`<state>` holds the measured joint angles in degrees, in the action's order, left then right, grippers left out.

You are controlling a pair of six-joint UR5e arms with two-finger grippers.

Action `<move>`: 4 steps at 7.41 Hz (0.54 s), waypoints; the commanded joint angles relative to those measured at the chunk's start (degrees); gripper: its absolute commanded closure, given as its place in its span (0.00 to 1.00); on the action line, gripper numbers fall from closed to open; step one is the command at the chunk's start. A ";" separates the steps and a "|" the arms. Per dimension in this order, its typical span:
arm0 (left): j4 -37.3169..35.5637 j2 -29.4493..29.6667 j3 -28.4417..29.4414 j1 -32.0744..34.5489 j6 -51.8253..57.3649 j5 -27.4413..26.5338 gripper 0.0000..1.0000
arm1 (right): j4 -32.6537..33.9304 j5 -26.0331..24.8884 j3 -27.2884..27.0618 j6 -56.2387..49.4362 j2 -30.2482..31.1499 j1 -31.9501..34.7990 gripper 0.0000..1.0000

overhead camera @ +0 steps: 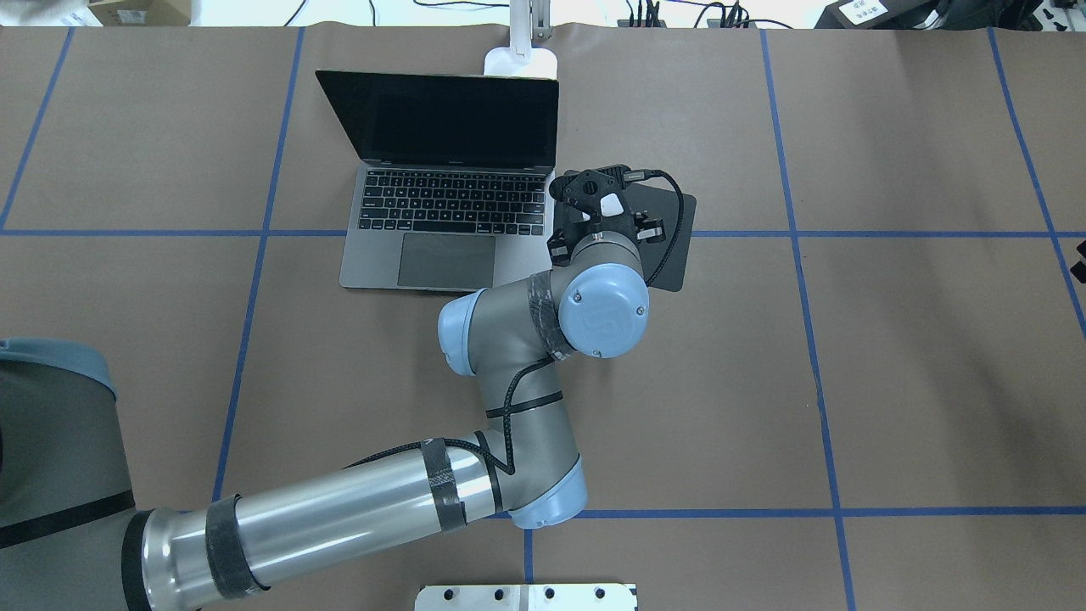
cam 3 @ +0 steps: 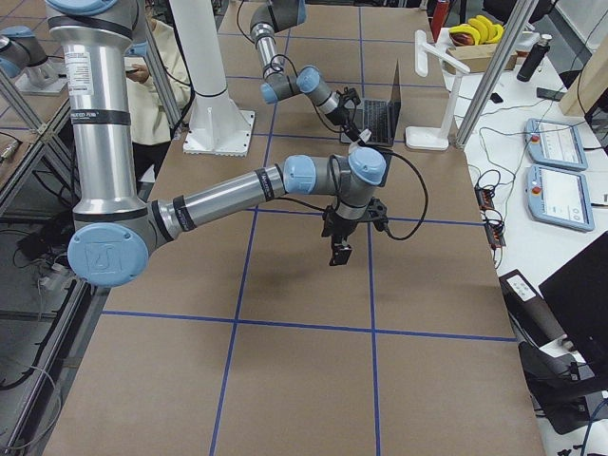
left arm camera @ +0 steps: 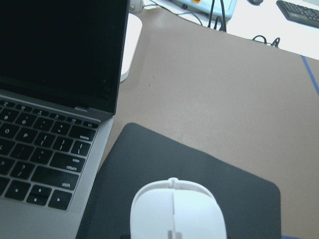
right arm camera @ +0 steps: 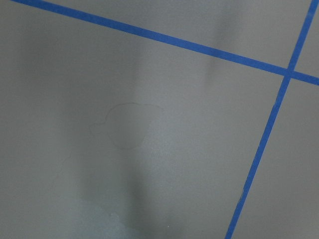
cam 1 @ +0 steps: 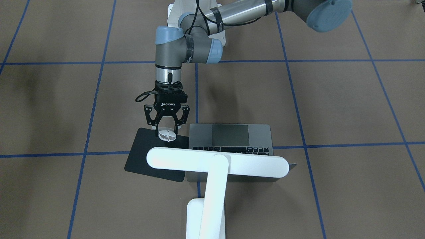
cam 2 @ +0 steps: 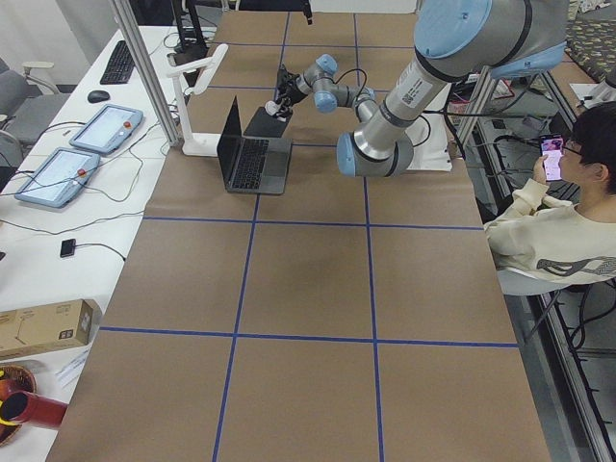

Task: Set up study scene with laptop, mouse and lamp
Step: 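Release the mouse and raise the left gripper away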

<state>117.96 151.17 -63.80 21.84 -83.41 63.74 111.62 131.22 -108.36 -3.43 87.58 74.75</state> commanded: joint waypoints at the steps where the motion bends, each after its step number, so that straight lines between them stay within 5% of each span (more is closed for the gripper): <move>1: 0.95 0.00 -0.27 0.22 0.96 -0.46 0.01 | -0.09 1.66 -0.01 0.00 -0.04 -0.04 0.00; 3: 0.26 -3.83 -8.13 1.53 7.97 2.50 0.01 | -0.61 1.06 0.52 -0.26 -0.92 0.04 0.00; 4: -0.27 -9.96 -15.15 3.45 10.09 10.19 0.01 | -0.53 0.71 0.78 -0.26 -1.18 0.04 0.00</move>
<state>118.32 146.94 -71.50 23.51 -76.51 67.26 111.19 132.32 -107.83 -3.62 86.75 74.76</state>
